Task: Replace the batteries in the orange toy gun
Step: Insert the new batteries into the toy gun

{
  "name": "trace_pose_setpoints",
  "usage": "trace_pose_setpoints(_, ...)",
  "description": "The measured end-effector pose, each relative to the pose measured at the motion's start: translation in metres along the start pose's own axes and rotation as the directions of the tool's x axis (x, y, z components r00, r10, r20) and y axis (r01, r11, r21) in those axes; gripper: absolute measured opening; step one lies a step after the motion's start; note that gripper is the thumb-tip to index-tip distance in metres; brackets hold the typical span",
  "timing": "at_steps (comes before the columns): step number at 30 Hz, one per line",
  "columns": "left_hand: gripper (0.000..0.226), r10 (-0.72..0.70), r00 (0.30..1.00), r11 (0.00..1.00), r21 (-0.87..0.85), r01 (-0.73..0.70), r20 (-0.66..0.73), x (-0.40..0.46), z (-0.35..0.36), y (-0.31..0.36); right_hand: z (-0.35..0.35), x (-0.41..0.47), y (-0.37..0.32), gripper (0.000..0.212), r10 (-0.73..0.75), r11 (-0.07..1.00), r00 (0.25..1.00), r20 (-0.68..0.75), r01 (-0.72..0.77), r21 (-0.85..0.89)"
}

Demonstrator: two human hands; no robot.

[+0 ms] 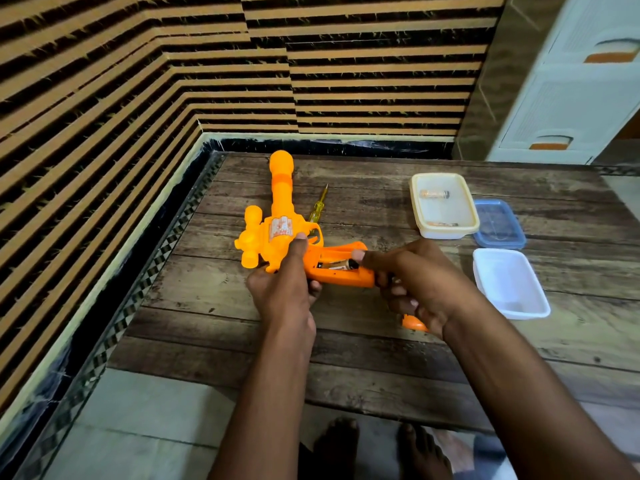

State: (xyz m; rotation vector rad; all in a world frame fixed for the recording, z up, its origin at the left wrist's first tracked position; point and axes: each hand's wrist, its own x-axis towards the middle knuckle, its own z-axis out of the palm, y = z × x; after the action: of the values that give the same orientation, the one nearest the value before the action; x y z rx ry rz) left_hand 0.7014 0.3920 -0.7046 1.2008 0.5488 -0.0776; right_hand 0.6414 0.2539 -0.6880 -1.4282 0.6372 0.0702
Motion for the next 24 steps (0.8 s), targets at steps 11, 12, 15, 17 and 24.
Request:
trace_pose_setpoints(11,0.016,0.019,1.000,1.000,-0.002,-0.019,0.000,0.002,-0.002,-0.002,0.013,0.003,-0.003,0.041,0.046,0.999,0.995,-0.086,-0.048,-0.023)
trace_pose_setpoints(12,0.015,0.036,0.999,0.999,0.011,-0.036,0.006,0.002,-0.002,-0.003,0.015,0.004,-0.001,0.043,0.031,0.995,0.992,-0.123,-0.042,-0.092)
trace_pose_setpoints(15,0.014,0.059,0.998,0.998,0.032,-0.059,0.008,0.002,-0.003,-0.003,0.019,0.007,0.003,0.042,0.009,0.983,0.983,-0.184,-0.042,-0.179)
trace_pose_setpoints(17,0.013,0.041,0.999,0.999,0.028,-0.041,0.010,0.002,-0.001,-0.003,0.019,0.007,0.003,0.041,-0.013,0.978,0.981,-0.195,-0.028,-0.208)
trace_pose_setpoints(24,0.015,0.032,0.999,0.999,0.039,-0.031,-0.005,0.002,-0.001,-0.002,0.017,0.003,0.002,0.039,-0.089,0.947,0.978,-0.188,0.025,-0.321)
